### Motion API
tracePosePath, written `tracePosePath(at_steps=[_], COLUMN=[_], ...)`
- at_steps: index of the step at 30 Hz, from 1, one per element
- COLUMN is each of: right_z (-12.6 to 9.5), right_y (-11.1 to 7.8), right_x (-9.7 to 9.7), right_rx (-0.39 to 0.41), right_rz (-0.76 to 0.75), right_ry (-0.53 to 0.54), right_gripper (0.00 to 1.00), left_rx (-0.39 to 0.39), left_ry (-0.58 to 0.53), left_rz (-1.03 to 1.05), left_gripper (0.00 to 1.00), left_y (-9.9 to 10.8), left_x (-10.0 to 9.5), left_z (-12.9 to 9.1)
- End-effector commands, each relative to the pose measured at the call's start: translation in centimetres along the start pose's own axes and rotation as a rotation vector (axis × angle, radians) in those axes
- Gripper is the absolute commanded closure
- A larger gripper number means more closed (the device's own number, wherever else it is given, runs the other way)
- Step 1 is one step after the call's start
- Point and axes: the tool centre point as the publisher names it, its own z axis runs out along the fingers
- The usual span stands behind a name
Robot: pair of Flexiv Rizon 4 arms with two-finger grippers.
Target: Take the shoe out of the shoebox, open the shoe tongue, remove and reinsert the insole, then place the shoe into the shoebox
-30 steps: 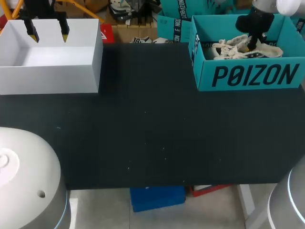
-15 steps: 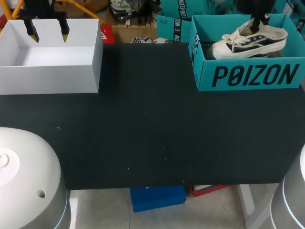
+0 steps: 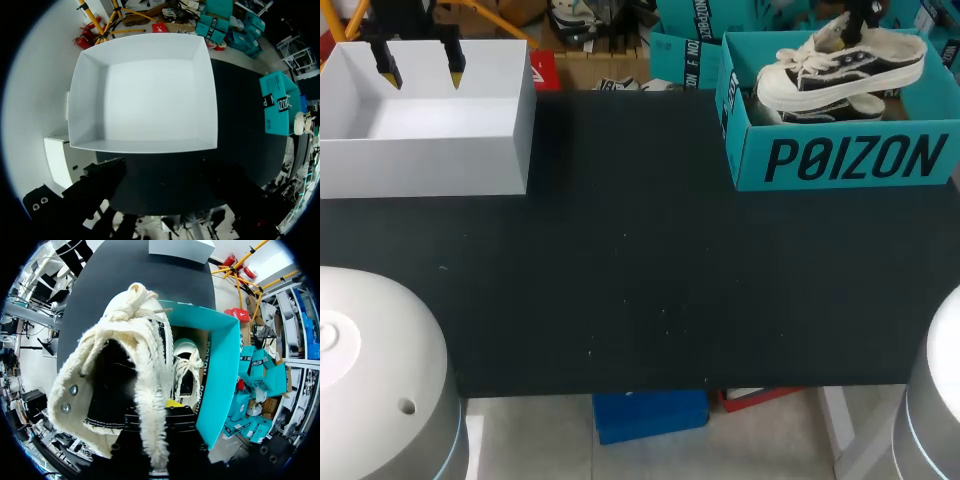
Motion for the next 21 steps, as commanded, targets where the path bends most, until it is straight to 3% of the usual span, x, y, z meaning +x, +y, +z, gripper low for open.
tracePosePath(at_steps=[1,10,21], right_z=[-3.1,-5.7,-3.0], right_y=[1.2,6.1,17.3], right_x=[3.5,9.3,13.7], right_rx=[0.022,0.044,0.052], right_rz=[-0.003,0.037,0.112], right_ry=[-0.071,-0.127,-0.137], right_gripper=[1.00,1.00,1.00], left_rx=[-0.001,-0.001,-0.001], left_ry=[-0.002,-0.002,-0.002], left_rz=[-0.002,-0.002,-0.002], left_gripper=[0.00,0.00,0.00], left_y=[0.1,0.1,0.1], left_x=[0.1,0.1,0.1], left_z=[0.0,0.0,0.0])
